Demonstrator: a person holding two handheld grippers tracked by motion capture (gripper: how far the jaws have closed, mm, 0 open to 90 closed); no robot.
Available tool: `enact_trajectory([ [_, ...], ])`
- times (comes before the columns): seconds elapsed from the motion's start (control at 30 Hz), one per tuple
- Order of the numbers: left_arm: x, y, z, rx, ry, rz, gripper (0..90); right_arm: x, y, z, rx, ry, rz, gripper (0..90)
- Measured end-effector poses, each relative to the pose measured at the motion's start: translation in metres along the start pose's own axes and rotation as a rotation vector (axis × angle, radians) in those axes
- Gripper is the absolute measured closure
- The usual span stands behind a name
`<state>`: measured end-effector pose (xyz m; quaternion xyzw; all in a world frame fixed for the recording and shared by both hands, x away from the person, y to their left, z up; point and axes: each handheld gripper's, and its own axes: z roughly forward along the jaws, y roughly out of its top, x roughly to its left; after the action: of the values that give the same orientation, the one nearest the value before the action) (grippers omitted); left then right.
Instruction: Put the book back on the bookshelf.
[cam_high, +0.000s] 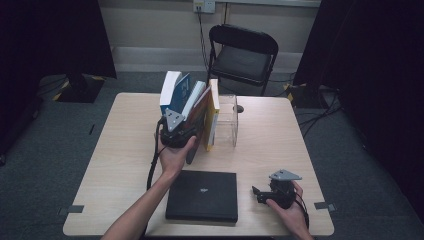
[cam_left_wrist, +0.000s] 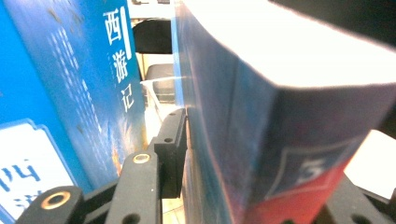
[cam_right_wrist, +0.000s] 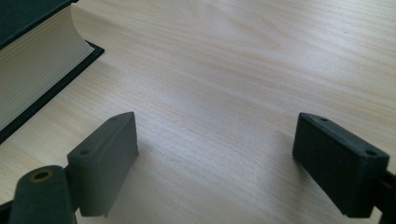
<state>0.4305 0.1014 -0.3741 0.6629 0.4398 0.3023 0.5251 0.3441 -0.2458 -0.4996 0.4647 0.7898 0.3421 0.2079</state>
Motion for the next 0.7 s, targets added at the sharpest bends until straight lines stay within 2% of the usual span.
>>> enact_trajectory([
  [0.07,0.001,0.003,-0.002,0.005,-0.018,0.005,56.8,0.000,0.000,0.000,0.000,0.000,0.000,13.8],
  [0.1,0.003,0.005,-0.003,0.008,-0.040,0.002,54.9,0.000,0.000,0.000,0.000,0.000,0.000,13.8],
  [0.13,0.003,0.005,-0.003,0.008,-0.040,0.002,52.1,0.000,0.000,0.000,0.000,0.000,0.000,13.8],
  [0.17,0.005,0.009,-0.005,0.024,-0.065,-0.013,51.8,0.000,0.000,0.000,0.000,0.000,0.000,13.8],
  [0.27,0.007,0.014,-0.010,0.013,-0.071,-0.005,53.1,0.000,0.000,0.000,0.000,0.000,0.000,13.8],
  [0.33,0.007,0.025,-0.013,0.050,-0.086,0.007,53.1,0.000,0.000,0.000,0.000,0.000,0.000,13.7],
  [0.4,0.007,0.029,-0.015,0.054,-0.093,0.010,53.2,0.000,0.000,0.000,0.000,0.000,0.001,13.7],
  [0.5,0.009,0.043,-0.026,0.006,-0.105,0.006,54.5,0.000,0.000,0.000,0.000,0.000,0.000,13.8],
  [0.57,0.010,0.051,-0.025,0.035,-0.123,-0.015,54.7,0.000,0.000,0.000,0.000,0.000,0.000,13.7],
  [0.63,0.011,0.054,-0.026,0.054,-0.130,-0.012,56.4,0.000,0.000,0.000,0.000,0.000,0.000,13.8],
  [0.67,0.014,0.062,-0.024,0.095,-0.145,-0.021,56.6,0.000,0.000,0.000,0.000,0.000,0.000,13.7],
  [0.7,0.014,0.065,-0.023,0.117,-0.139,-0.023,57.7,0.000,0.000,0.000,0.000,0.000,0.000,13.7],
])
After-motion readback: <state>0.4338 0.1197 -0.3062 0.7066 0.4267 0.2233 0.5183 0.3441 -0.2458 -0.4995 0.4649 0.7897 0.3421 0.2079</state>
